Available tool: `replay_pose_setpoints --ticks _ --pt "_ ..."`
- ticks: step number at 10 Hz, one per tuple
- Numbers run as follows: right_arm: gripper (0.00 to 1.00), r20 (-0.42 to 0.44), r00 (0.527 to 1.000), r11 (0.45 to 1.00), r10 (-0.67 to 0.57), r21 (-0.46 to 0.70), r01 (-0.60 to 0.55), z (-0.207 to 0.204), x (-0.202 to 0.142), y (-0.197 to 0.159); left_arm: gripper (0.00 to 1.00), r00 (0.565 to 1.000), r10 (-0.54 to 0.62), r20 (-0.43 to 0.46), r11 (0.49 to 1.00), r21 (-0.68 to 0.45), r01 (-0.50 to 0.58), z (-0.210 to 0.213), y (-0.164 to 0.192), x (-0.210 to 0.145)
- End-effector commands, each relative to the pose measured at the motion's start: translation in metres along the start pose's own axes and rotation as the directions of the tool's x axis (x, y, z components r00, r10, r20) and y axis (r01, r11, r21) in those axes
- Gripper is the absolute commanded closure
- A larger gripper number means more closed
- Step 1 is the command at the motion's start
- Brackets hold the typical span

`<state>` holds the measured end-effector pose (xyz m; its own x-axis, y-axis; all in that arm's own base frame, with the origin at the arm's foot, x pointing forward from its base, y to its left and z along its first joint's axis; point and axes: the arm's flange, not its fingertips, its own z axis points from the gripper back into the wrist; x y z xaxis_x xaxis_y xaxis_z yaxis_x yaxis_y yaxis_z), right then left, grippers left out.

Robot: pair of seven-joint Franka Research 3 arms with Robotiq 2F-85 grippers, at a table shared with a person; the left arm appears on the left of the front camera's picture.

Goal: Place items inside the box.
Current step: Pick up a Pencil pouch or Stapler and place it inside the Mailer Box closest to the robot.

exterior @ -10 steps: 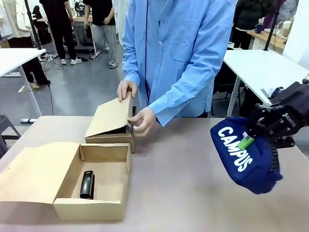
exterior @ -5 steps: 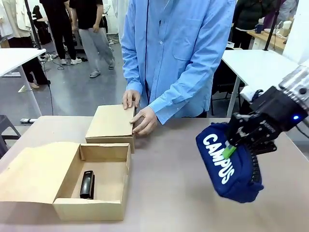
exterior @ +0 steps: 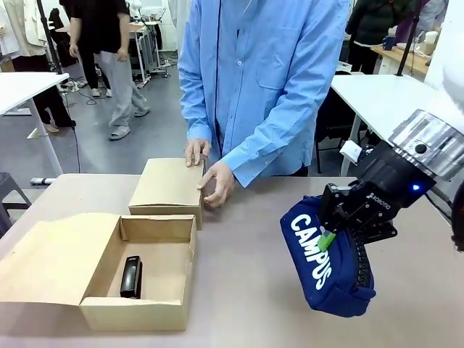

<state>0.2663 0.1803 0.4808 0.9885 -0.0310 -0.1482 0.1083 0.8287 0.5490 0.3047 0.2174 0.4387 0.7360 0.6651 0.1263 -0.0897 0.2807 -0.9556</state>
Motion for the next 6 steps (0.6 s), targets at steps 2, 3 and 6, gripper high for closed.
replay_pose_setpoints --ticks 2,3,6 --pt "0.93 0.025 1.0 1.0 -0.02 0.022 0.019 -0.024 -0.009 -0.001 0.0 1.0 -0.016 0.002 1.0 -0.016 0.016 0.001 0.001 0.0" --pt "0.93 0.038 0.999 1.0 -0.009 0.027 0.008 -0.029 -0.006 0.012 0.0 1.0 -0.016 0.002 1.0 -0.016 0.016 0.001 0.001 0.0" --pt "0.93 0.084 0.996 0.997 0.014 0.079 -0.021 -0.074 0.019 0.105 0.0 1.0 -0.016 0.002 1.0 -0.016 0.016 0.001 0.001 0.0"
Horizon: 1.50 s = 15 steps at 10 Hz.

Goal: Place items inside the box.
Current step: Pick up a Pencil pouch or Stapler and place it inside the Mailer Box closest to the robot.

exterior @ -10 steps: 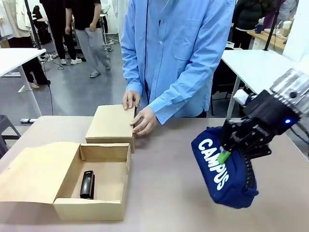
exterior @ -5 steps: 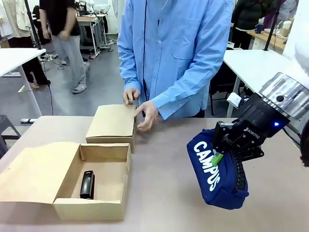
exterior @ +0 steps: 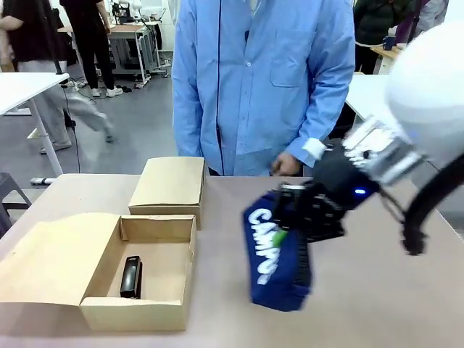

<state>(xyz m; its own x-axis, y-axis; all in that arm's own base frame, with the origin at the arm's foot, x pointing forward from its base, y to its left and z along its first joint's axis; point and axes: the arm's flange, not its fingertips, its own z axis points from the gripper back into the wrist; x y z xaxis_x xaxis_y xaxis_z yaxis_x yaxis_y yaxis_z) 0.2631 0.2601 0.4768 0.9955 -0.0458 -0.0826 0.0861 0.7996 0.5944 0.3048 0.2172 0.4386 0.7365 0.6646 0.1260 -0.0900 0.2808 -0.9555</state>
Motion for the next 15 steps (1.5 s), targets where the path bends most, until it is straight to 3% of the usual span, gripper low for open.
replay_pose_setpoints --ticks 1,4,5,6,7,8,10,11,15 --pt "0.93 0.013 1.0 1.0 -0.004 0.025 0.004 -0.05 0.033 0.067 0.0 1.0 -0.016 0.003 1.0 -0.017 0.016 0.001 0.001 0.0" --pt "0.93 0.03 0.999 0.999 0.02 0.043 -0.022 -0.113 0.047 0.152 0.0 1.0 -0.016 0.003 1.0 -0.017 0.016 0.001 0.001 0.0" --pt "0.93 -0.012 1.0 1.0 0.024 0.004 -0.024 -0.133 0.048 0.166 0.0 1.0 -0.016 0.003 1.0 -0.017 0.016 0.001 0.001 0.0" --pt "0.93 0.005 1.0 0.998 0.025 0.058 -0.025 -0.095 0.032 0.124 0.0 1.0 -0.016 0.003 1.0 -0.017 0.016 0.001 0.001 0.0" --pt "0.93 0.005 1.0 0.998 0.025 0.058 -0.025 -0.095 0.032 0.124 0.0 1.0 -0.016 0.003 1.0 -0.017 0.016 0.001 0.001 0.0" --pt "0.93 -0.017 0.999 0.998 0.034 0.051 -0.033 -0.125 0.043 0.146 0.0 1.0 -0.016 0.003 1.0 -0.017 0.016 0.001 0.001 0.0" --pt "0.93 0.149 0.988 0.989 -0.048 -0.134 0.068 -0.142 0.039 0.166 0.0 1.0 -0.016 0.003 1.0 -0.017 0.016 0.001 0.001 0.0" --pt "0.93 0.191 0.98 0.984 -0.054 -0.159 0.085 -0.15 0.047 0.178 0.0 1.0 -0.016 0.003 1.0 -0.017 0.016 0.001 0.001 0.0" --pt "0.93 0.167 0.982 0.955 -0.088 -0.265 0.13 -0.194 0.07 0.189 0.0 1.0 -0.016 0.003 1.0 -0.017 0.016 0.001 0.001 0.0"
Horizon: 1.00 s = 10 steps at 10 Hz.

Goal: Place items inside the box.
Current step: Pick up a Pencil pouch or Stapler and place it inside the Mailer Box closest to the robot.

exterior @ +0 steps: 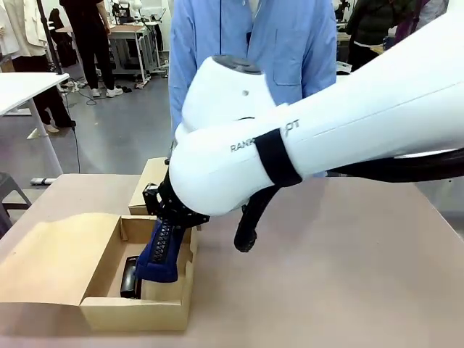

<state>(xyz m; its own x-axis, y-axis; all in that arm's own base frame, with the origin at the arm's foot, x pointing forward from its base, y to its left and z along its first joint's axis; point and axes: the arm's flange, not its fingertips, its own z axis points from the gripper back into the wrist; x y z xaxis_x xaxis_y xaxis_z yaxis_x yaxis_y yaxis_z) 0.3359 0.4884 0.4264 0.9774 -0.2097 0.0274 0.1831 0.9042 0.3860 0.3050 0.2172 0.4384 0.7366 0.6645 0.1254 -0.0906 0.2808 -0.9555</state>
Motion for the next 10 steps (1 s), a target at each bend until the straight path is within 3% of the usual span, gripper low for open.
replay_pose_setpoints --ticks 1,6,10 --pt "0.93 -0.038 0.999 0.997 -0.02 -0.072 0.018 -0.022 -0.001 0.034 0.0 1.0 -0.017 0.003 1.0 -0.017 0.017 0.001 0.0 0.0" --pt "0.93 -0.122 0.992 0.983 -0.031 -0.182 0.008 -0.066 0.005 0.024 0.0 1.0 -0.017 0.003 1.0 -0.017 0.017 0.001 0.0 0.0" --pt "0.93 -0.176 0.984 0.987 -0.027 -0.162 -0.002 -0.082 0.013 0.016 0.0 1.0 -0.017 0.003 1.0 -0.017 0.017 0.001 0.0 0.0"
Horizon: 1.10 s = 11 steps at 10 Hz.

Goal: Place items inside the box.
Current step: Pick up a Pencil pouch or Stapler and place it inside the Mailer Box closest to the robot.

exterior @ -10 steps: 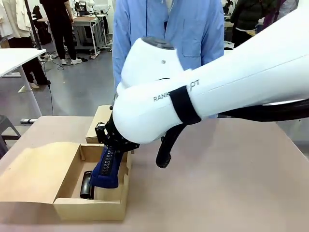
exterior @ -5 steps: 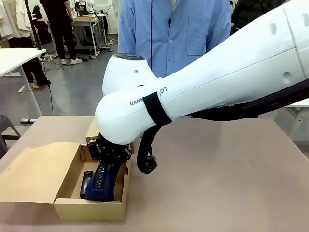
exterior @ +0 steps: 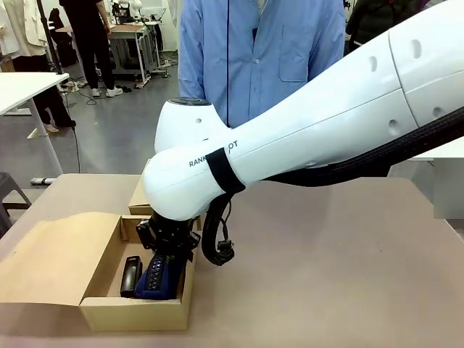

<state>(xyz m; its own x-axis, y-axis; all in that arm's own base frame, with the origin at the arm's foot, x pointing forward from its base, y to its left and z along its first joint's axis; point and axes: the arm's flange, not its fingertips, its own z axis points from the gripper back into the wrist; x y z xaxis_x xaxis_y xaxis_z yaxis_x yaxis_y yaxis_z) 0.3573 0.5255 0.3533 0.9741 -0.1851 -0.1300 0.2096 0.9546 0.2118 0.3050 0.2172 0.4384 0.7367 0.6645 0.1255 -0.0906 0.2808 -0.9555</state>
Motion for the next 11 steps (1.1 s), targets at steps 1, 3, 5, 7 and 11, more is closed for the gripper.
replay_pose_setpoints --ticks 1,3,5,7,11 --pt "0.93 -0.021 1.0 1.0 0.016 0.02 -0.015 0.002 0.0031 0.0063 0.0 1.0 -0.017 0.003 1.0 -0.017 0.017 0.0012 0.0004 -0.0003" --pt "0.76 -0.037 0.999 1.0 0.022 0.021 -0.021 0.0017 0.0029 0.0056 0.0 1.0 -0.017 0.003 1.0 -0.017 0.017 0.0012 0.0004 -0.0003" --pt "0.17 -0.042 0.999 0.999 0.029 0.014 -0.029 0.002 0.0025 0.0041 0.0 1.0 -0.017 0.003 1.0 -0.017 0.017 0.0012 0.0004 -0.0003" --pt "0.0 -0.046 0.998 0.999 0.031 0.015 -0.03 0.0019 0.002 0.0027 0.0 1.0 -0.017 0.003 1.0 -0.017 0.017 0.0012 0.0004 -0.0003" --pt "0.0 -0.038 0.999 0.998 0.036 0.044 -0.035 0.0078 -0.0017 -0.0027 0.0 1.0 -0.017 0.003 1.0 -0.017 0.017 0.0012 0.0004 -0.0003"
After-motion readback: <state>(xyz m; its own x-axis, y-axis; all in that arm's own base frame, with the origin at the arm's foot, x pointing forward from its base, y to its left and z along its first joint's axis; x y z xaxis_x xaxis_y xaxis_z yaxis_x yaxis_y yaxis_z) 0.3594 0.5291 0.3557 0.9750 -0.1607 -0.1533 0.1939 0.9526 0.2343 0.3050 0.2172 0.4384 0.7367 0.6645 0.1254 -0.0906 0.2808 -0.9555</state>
